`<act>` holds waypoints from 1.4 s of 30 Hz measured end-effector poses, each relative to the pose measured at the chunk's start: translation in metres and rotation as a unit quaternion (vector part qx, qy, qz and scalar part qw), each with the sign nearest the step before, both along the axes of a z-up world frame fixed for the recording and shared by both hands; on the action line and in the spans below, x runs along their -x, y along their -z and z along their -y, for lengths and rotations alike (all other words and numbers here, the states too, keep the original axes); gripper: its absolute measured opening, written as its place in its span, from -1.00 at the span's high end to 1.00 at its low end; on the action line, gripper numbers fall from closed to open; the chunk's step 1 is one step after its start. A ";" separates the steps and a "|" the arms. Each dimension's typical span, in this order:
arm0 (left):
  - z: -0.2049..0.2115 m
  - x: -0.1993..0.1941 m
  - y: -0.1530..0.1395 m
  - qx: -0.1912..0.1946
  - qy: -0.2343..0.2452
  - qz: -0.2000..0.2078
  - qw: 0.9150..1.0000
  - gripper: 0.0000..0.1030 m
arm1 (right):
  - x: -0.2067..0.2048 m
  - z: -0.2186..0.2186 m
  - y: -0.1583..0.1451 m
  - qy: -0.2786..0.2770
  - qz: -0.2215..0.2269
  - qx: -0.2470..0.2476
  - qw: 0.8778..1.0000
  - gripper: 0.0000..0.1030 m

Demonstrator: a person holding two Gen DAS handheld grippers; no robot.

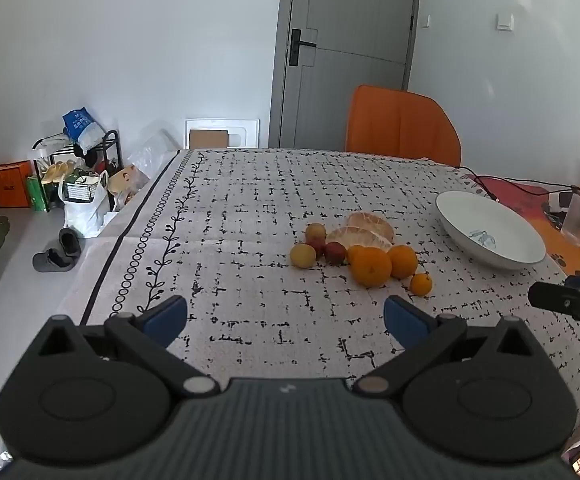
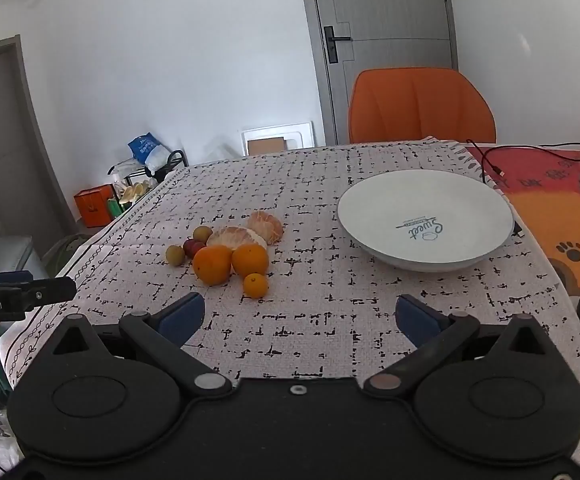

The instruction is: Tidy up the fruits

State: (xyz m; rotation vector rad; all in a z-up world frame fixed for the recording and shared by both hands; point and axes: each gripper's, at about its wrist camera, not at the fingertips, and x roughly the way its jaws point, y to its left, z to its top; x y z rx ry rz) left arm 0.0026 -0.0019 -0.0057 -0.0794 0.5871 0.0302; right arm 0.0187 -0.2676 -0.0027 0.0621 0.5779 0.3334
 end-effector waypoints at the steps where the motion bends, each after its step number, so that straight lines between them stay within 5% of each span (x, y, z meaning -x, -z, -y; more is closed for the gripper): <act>1: 0.001 0.000 0.001 0.000 0.001 -0.001 1.000 -1.00 | 0.000 0.001 0.001 -0.001 0.002 -0.001 1.000 -1.00; 42: -0.001 0.003 -0.002 -0.005 0.005 0.001 1.000 -1.00 | 0.002 0.003 -0.002 0.006 0.005 0.004 1.000 -1.00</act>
